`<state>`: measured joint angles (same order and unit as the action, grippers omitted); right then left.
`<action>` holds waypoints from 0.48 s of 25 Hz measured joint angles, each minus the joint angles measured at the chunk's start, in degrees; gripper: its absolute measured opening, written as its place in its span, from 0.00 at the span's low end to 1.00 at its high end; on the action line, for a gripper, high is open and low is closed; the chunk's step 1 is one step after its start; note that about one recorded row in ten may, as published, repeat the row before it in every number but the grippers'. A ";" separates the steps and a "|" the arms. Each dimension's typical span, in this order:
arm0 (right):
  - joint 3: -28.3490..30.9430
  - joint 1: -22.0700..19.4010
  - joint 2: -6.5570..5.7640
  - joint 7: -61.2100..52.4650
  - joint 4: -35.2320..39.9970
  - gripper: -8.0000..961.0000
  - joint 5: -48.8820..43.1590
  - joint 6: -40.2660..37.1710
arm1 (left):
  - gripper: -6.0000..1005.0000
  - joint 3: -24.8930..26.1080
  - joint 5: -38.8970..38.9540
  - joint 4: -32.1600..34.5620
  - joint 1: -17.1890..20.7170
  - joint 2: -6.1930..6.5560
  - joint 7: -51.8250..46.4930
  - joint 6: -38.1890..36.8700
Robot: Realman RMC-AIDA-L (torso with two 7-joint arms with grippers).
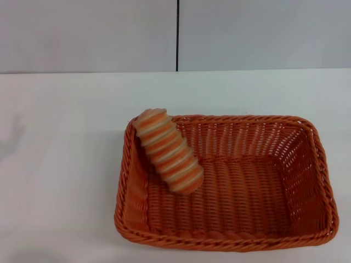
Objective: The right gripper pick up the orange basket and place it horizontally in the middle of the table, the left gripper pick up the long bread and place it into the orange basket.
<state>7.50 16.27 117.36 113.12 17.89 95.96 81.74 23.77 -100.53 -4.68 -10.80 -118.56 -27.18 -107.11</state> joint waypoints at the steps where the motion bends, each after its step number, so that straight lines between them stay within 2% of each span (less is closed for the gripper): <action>1: 0.06 0.00 0.02 0.00 0.00 0.39 0.16 0.00 | 0.85 0.94 -0.02 -0.32 0.29 -0.05 2.15 0.05; 4: 0.13 -0.01 0.04 0.00 0.02 0.39 0.49 0.00 | 0.85 2.24 -0.03 -0.50 0.58 -0.13 6.47 0.62; 12: 0.73 -0.36 0.61 0.00 -0.03 0.39 1.16 0.00 | 0.85 3.15 -0.08 -1.33 1.08 -0.11 6.84 0.53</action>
<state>8.23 15.91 117.97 113.11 17.86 97.12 81.75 26.92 -100.61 -6.01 -9.72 -118.68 -20.34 -106.59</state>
